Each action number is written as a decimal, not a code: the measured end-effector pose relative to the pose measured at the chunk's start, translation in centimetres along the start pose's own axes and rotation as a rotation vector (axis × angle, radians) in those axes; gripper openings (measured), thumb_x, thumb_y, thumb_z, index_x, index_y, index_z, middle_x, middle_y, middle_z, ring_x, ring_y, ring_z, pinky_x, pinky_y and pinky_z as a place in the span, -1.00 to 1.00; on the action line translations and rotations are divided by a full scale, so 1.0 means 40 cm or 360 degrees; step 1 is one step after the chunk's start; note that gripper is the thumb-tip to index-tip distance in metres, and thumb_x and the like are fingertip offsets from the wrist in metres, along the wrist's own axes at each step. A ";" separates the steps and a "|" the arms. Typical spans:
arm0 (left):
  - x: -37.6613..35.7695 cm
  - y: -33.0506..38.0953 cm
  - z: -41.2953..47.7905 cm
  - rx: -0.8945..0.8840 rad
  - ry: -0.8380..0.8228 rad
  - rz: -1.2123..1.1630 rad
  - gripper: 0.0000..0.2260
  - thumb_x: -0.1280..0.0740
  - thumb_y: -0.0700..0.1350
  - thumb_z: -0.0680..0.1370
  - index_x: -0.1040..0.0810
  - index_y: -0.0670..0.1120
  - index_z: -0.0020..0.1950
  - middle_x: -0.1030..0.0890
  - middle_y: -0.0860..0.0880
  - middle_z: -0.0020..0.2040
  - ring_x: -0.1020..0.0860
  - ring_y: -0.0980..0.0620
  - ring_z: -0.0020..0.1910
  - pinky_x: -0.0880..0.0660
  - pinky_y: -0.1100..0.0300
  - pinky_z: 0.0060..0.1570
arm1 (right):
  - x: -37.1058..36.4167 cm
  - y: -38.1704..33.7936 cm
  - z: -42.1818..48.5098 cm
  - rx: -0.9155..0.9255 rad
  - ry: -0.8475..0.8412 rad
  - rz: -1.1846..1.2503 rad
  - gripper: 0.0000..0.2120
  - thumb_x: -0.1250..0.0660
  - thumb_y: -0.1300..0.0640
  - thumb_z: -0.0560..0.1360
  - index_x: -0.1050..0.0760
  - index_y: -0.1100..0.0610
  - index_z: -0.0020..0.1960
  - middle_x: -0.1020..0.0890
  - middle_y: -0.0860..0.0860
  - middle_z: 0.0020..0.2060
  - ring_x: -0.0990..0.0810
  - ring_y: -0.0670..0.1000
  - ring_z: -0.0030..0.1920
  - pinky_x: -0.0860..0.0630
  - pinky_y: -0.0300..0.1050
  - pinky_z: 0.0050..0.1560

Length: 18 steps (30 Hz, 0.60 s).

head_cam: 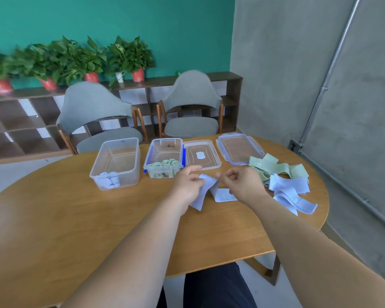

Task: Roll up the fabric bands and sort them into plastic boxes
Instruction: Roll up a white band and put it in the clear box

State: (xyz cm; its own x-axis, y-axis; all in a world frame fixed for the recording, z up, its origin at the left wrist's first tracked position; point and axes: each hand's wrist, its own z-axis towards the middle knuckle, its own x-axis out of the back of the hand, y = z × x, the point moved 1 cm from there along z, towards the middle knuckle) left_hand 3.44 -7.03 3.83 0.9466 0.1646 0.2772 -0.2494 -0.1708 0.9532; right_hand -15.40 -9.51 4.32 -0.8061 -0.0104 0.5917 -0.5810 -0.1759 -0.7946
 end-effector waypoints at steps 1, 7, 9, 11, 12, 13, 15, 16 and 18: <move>0.021 -0.006 -0.005 0.0008 -0.0016 0.0059 -0.64 -0.36 -0.22 0.64 -0.56 0.11 0.38 -0.63 0.10 0.11 -0.57 0.19 0.03 -0.45 0.25 -0.12 | -0.014 -0.008 0.006 0.0057 0.0047 -0.0105 -0.73 -0.49 -0.18 0.50 -0.61 -0.02 -0.22 -0.65 -0.03 -0.36 -0.62 -0.06 -0.32 -0.47 -0.15 -0.30; 0.150 -0.039 -0.049 0.0028 -0.0127 0.0388 -0.81 -0.36 -0.23 0.59 -0.57 0.01 0.14 -0.67 -0.01 0.10 -0.59 0.05 -0.01 -0.44 0.20 -0.16 | -0.108 -0.098 0.009 0.0362 -0.0682 -0.0180 -0.67 -0.43 0.12 0.56 -0.61 -0.16 0.29 -0.66 -0.32 0.13 -0.56 -0.33 0.17 -0.46 -0.36 0.10; 0.193 -0.046 -0.061 0.0009 -0.0131 0.0450 -0.85 -0.38 -0.23 0.56 -0.54 0.01 0.03 -0.68 -0.01 0.02 -0.59 0.04 -0.07 -0.46 0.18 -0.16 | -0.148 -0.131 0.005 0.0392 -0.0886 -0.0127 -0.59 -0.38 0.22 0.56 -0.61 -0.15 0.33 -0.65 -0.31 0.20 -0.54 -0.36 0.23 -0.46 -0.42 0.10; 0.237 -0.053 -0.072 0.0001 -0.0119 0.0495 -0.84 -0.40 -0.24 0.55 -0.52 0.01 -0.02 -0.69 -0.03 -0.03 -0.57 0.05 -0.14 -0.48 0.17 -0.17 | -0.189 -0.156 0.005 0.0374 -0.0964 -0.0122 -0.60 -0.43 0.20 0.52 -0.64 -0.12 0.29 -0.67 -0.24 0.18 -0.58 -0.29 0.22 -0.49 -0.34 0.18; 0.261 -0.058 -0.081 0.0002 -0.0114 0.0518 -0.83 -0.42 -0.24 0.54 -0.51 0.01 -0.03 -0.70 -0.05 -0.02 -0.59 0.04 -0.14 -0.49 0.16 -0.16 | -0.208 -0.167 0.006 0.0375 -0.0966 -0.0150 -0.65 -0.48 0.15 0.50 -0.66 -0.11 0.25 -0.69 -0.21 0.13 -0.61 -0.26 0.17 -0.51 -0.29 0.19; 0.284 -0.064 -0.089 0.0006 -0.0108 0.0540 -0.82 -0.44 -0.24 0.54 -0.51 0.01 -0.04 -0.70 -0.06 -0.01 -0.61 0.02 -0.11 -0.51 0.15 -0.13 | -0.227 -0.176 0.007 0.0379 -0.0959 -0.0194 -0.69 -0.52 0.10 0.48 -0.69 -0.09 0.20 -0.70 -0.19 0.06 -0.63 -0.22 0.10 -0.53 -0.26 0.17; 0.332 -0.082 -0.104 0.0019 -0.0082 0.0590 -0.80 -0.49 -0.22 0.52 -0.51 0.03 -0.05 -0.72 -0.06 0.00 -0.64 0.01 -0.08 -0.54 0.14 -0.08 | -0.263 -0.192 0.006 0.0406 -0.0964 -0.0257 -0.78 -0.55 0.05 0.46 -0.72 -0.05 0.10 -0.70 -0.13 -0.14 -0.64 -0.14 -0.10 -0.56 -0.19 0.06; 0.357 -0.092 -0.112 0.0035 -0.0069 0.0611 -0.79 -0.51 -0.20 0.51 -0.52 0.03 -0.05 -0.72 -0.05 -0.01 -0.63 0.02 -0.09 -0.53 0.14 -0.08 | -0.279 -0.203 0.004 0.0413 -0.0976 -0.0260 -0.83 -0.56 0.06 0.46 -0.72 -0.03 0.05 -0.67 -0.12 -0.24 -0.60 -0.12 -0.19 -0.55 -0.16 -0.01; 0.406 -0.116 -0.127 0.0083 -0.0052 0.0647 -0.79 -0.54 -0.17 0.49 -0.54 0.04 -0.03 -0.73 -0.01 -0.02 -0.63 0.05 -0.11 -0.54 0.15 -0.09 | -0.311 -0.220 0.002 0.0420 -0.1019 -0.0231 -0.90 -0.55 0.09 0.46 -0.71 -0.03 -0.03 -0.62 -0.10 -0.32 -0.55 -0.13 -0.26 -0.53 -0.19 -0.10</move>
State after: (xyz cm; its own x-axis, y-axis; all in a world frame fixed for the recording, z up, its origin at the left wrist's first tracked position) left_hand 18.91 1.37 4.52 0.7793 0.0427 0.6252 -0.5946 -0.2645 0.7593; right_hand -0.26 -7.89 3.96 -0.4511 -0.5313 0.7171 -0.5659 -0.4511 -0.6902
